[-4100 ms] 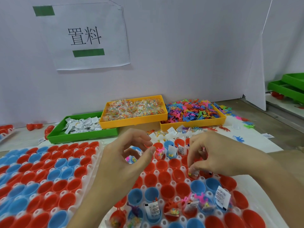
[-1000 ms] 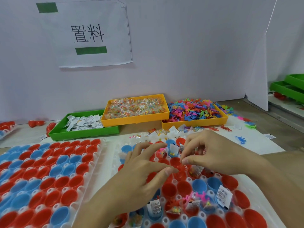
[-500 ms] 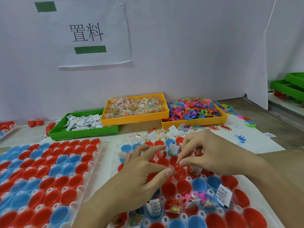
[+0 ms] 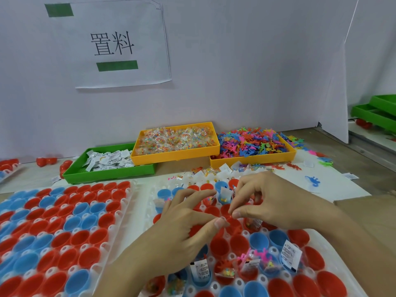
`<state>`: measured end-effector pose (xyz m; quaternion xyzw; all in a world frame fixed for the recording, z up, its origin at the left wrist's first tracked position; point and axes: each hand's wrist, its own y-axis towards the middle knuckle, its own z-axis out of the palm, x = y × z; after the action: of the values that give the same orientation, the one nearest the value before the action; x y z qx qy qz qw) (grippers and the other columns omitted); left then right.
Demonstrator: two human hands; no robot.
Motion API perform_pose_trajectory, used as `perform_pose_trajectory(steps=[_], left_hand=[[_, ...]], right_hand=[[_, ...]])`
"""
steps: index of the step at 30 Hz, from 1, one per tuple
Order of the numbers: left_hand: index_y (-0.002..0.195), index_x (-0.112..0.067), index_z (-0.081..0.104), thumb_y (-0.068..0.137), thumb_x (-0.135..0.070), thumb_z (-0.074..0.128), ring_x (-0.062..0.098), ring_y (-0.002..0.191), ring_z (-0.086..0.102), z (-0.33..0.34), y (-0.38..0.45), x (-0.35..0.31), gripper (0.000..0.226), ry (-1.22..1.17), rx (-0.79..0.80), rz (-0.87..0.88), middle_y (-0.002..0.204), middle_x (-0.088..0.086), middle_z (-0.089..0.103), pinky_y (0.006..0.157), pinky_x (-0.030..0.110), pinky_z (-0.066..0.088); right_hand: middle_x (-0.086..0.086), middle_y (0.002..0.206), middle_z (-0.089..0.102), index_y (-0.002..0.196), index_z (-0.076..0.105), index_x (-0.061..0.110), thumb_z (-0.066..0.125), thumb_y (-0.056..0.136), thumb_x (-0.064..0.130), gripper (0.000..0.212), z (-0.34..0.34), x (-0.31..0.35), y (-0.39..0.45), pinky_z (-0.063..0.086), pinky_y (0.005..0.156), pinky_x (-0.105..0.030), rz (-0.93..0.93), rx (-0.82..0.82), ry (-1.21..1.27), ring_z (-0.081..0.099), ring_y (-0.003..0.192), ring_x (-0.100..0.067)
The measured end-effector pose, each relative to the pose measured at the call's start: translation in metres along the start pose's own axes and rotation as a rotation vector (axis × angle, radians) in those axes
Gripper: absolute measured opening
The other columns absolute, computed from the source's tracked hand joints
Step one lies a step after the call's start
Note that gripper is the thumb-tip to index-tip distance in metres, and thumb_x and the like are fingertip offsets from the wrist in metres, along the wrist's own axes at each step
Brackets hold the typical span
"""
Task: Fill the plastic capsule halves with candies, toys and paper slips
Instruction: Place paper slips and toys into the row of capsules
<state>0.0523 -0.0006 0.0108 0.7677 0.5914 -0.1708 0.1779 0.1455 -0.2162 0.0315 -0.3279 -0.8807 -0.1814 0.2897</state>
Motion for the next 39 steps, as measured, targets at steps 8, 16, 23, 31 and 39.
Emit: perform_pose_trajectory(steps=[8, 16, 23, 31, 39], left_hand=[[0.111, -0.044, 0.07, 0.089, -0.07, 0.023, -0.01, 0.139, 0.003, 0.001, 0.001, 0.002, 0.058, -0.003, -0.034, 0.044, 0.147, -0.04, 0.022, 0.115, 0.036, 0.021], [0.099, -0.034, 0.075, 0.091, -0.058, 0.034, -0.01, 0.125, 0.031, -0.005, 0.003, 0.005, 0.048, -0.025, -0.249, 0.051, 0.127, -0.03, 0.048, 0.101, 0.016, 0.027], [0.082, -0.026, 0.075, 0.098, -0.035, 0.052, 0.0, 0.095, 0.059, -0.009, 0.007, 0.011, 0.029, -0.137, -0.566, 0.016, 0.09, -0.02, 0.067, 0.076, 0.008, 0.039], [0.082, -0.036, 0.071, 0.093, -0.021, 0.057, -0.005, 0.09, 0.062, -0.011, 0.006, 0.014, 0.023, -0.213, -0.662, -0.029, 0.086, -0.027, 0.069, 0.07, 0.007, 0.041], [0.082, -0.034, 0.072, 0.091, -0.027, 0.054, -0.004, 0.091, 0.062, -0.013, 0.006, 0.014, 0.022, -0.227, -0.654, -0.037, 0.087, -0.024, 0.069, 0.07, 0.007, 0.042]], right_hand=[[0.014, 0.085, 0.069, 0.079, 0.08, 0.035, 0.077, 0.086, 0.027, 0.011, -0.009, -0.003, -0.001, 0.046, 0.072, -0.013, 0.01, -0.012, -0.002, 0.061, 0.083, 0.0], [0.022, 0.083, 0.07, 0.09, 0.074, 0.034, 0.064, 0.095, 0.016, 0.021, -0.048, -0.053, -0.002, 0.041, 0.062, -0.011, 0.175, -0.554, -0.07, 0.064, 0.077, 0.004], [-0.008, 0.101, 0.074, 0.099, 0.075, 0.015, 0.062, 0.095, 0.006, 0.017, -0.048, -0.109, -0.002, 0.043, 0.077, -0.029, 0.428, -0.645, -0.096, 0.064, 0.077, -0.017], [-0.006, 0.126, 0.067, 0.119, 0.07, 0.013, 0.046, 0.102, 0.004, 0.031, -0.022, -0.118, 0.009, 0.042, 0.098, -0.03, 0.479, -0.475, -0.192, 0.057, 0.113, -0.02], [0.004, 0.145, 0.054, 0.138, 0.057, 0.024, 0.037, 0.105, 0.014, 0.04, -0.02, -0.116, 0.019, 0.031, 0.113, -0.053, 0.487, -0.196, -0.292, 0.042, 0.136, -0.021]])
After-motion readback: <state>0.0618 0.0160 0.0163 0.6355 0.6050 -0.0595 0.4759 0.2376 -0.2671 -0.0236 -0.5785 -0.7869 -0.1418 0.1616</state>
